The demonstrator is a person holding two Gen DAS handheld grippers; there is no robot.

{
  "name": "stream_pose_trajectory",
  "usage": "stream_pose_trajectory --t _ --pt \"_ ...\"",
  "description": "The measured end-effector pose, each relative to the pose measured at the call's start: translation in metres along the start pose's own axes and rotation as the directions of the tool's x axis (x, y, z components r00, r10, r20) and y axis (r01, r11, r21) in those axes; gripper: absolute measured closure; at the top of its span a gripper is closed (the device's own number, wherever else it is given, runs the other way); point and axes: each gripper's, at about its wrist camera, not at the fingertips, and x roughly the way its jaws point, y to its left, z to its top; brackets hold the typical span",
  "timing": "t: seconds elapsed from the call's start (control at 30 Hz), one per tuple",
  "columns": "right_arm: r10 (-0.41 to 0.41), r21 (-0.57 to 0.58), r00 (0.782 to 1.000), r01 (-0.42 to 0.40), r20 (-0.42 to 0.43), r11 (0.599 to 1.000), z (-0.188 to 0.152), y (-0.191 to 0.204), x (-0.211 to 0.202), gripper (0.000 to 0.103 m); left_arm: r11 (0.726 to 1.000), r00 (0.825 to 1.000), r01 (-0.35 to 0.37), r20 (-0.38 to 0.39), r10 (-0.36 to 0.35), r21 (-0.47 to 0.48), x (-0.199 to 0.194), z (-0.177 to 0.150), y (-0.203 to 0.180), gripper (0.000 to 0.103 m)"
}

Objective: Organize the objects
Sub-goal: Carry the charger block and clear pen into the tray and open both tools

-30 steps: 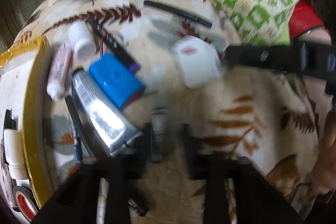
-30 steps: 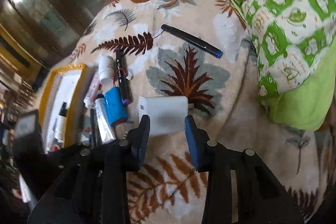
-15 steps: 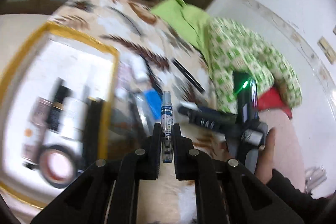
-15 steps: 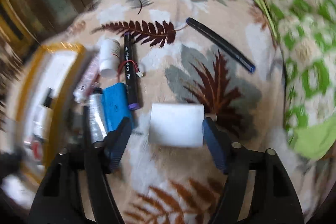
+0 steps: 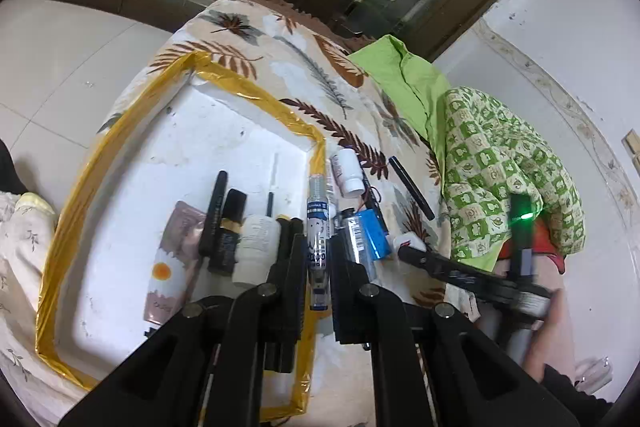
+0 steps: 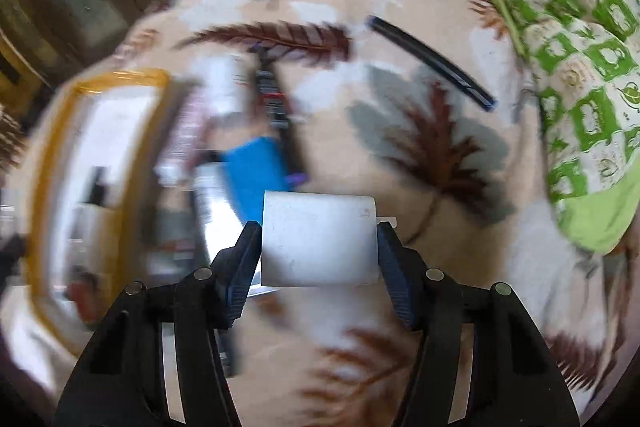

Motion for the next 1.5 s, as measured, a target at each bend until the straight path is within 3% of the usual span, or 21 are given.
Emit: stream_pose_trajectory --t 0.27,0.47,0.67,0.77,0.9,1.1,1.3,1.37,1.5 --pt "0.18 -0.137 0.981 -0.169 0.071 0.976 0.008 0.106 -0.054 0.045 0.998 0.998 -0.015 0.061 0.019 -0.062 -0.026 0.007 0.029 0.095" --pt "0.252 -0.214 0.964 -0.229 0.084 0.95 0.007 0.152 -0.058 0.045 0.994 0.998 -0.016 0.066 0.024 -0.111 -0.038 0.015 0.058 0.095" --pt "0.243 -0.2 0.969 -0.229 0.049 0.953 0.023 0.154 -0.02 0.045 0.994 0.998 -0.046 0.048 0.051 -0.096 -0.029 0.039 0.066 0.095" --pt "0.227 -0.186 0.973 -0.216 0.042 0.959 0.033 0.154 0.005 0.045 0.992 0.993 -0.117 -0.005 0.116 -0.042 -0.006 0.051 0.061 0.095" --pt "0.213 -0.171 0.976 -0.203 0.044 0.964 0.05 0.16 0.029 0.045 0.989 0.987 -0.146 -0.072 0.145 -0.008 0.028 0.06 0.065 0.095" --pt "0.137 -0.256 0.983 -0.101 0.126 0.961 0.057 0.176 0.038 0.045 0.988 0.983 -0.154 -0.101 0.154 0.013 0.052 0.054 0.072 0.095" --pt "0.104 -0.254 0.991 -0.079 0.088 0.964 0.056 0.176 0.063 0.044 0.983 0.978 -0.184 -0.1 0.185 0.018 0.053 0.052 0.072 0.094" --pt "0.09 -0.246 0.99 -0.061 0.11 0.967 0.054 0.175 0.063 0.044 0.981 0.974 -0.194 -0.117 0.193 0.002 0.056 0.052 0.076 0.094" --pt "0.128 -0.216 0.99 -0.112 0.063 0.97 0.058 0.172 0.069 0.042 0.992 0.984 -0.095 -0.162 0.08 -0.089 0.059 0.055 0.092 0.09"
